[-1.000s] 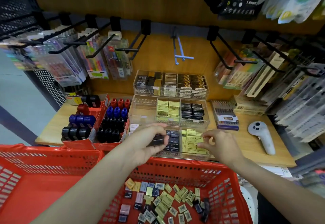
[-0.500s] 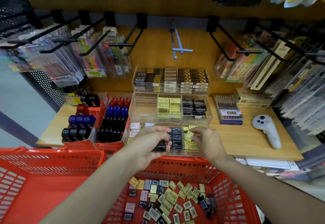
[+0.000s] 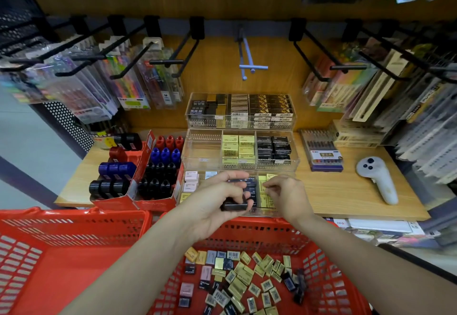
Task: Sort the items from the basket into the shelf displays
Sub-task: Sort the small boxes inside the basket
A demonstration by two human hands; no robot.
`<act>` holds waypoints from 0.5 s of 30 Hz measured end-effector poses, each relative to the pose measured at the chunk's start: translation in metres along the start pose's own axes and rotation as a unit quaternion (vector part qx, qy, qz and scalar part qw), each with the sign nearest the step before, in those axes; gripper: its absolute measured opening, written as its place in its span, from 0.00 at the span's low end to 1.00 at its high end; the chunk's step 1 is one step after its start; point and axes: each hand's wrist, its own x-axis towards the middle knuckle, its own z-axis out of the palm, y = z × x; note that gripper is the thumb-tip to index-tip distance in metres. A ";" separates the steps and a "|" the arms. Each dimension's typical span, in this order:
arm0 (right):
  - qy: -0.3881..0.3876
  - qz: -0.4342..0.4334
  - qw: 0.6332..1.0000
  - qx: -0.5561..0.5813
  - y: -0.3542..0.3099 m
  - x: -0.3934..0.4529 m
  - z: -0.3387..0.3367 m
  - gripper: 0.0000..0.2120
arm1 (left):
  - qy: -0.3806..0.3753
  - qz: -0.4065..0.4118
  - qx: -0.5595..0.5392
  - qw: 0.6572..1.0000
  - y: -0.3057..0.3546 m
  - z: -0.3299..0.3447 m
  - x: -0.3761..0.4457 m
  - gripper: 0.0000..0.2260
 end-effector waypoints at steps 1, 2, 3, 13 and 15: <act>-0.009 0.005 1.000 0.001 -0.001 -0.001 -0.002 0.08 | -0.016 0.002 -0.009 1.000 0.000 0.001 -0.001 0.23; -0.019 0.003 1.000 -0.002 -0.002 -0.002 -0.004 0.09 | -0.031 0.006 -0.016 0.999 0.001 0.001 -0.003 0.25; -0.025 -0.004 1.000 -0.007 -0.005 -0.004 -0.009 0.09 | -0.045 0.014 -0.020 0.999 0.001 0.002 -0.006 0.27; -0.131 -0.135 0.929 0.320 -0.079 -0.068 -0.095 0.28 | -0.148 0.164 -0.022 0.975 0.008 0.009 -0.046 0.29; -0.061 -0.178 0.950 0.250 -0.085 -0.078 -0.098 0.29 | -0.165 0.162 -0.035 0.972 0.008 0.014 -0.053 0.25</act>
